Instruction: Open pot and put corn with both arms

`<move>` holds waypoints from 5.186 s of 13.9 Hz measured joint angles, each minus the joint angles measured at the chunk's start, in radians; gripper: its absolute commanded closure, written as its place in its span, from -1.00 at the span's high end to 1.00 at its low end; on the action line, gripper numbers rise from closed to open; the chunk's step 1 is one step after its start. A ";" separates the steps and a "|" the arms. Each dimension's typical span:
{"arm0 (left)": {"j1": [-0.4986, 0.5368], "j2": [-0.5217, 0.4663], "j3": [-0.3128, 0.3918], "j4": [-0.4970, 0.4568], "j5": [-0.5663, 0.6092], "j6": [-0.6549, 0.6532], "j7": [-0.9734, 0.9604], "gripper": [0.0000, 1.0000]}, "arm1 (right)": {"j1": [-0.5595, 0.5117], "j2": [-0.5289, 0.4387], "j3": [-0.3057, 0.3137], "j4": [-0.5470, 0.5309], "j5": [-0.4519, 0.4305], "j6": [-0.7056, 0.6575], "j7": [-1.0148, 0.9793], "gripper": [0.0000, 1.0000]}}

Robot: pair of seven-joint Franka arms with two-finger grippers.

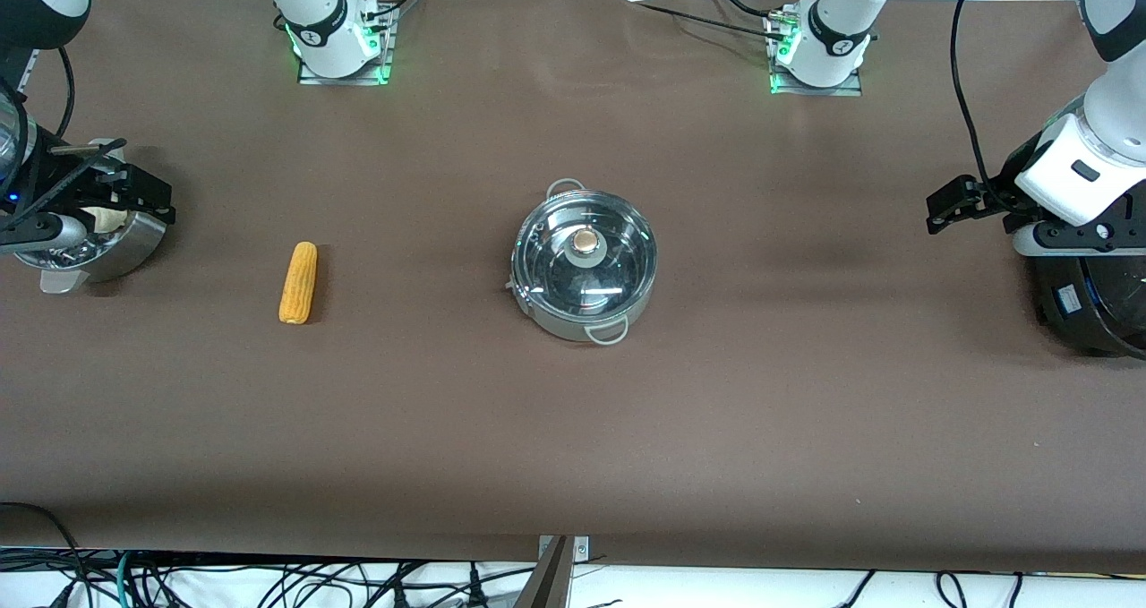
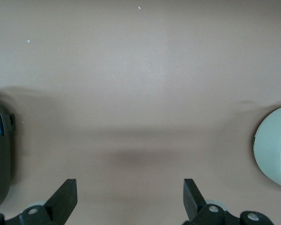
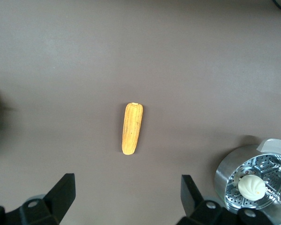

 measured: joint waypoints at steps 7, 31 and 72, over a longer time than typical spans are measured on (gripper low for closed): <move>0.000 0.000 0.000 0.000 0.000 -0.001 0.000 1.00 | -0.001 -0.004 -0.005 -0.002 0.004 -0.002 0.000 1.00; 0.006 -0.007 0.012 0.000 0.000 -0.013 -0.003 1.00 | -0.003 -0.008 -0.051 -0.001 0.005 0.000 0.001 1.00; -0.625 0.619 -0.013 0.409 -0.062 0.180 -0.688 1.00 | -0.003 -0.009 -0.051 0.001 0.005 -0.001 0.001 1.00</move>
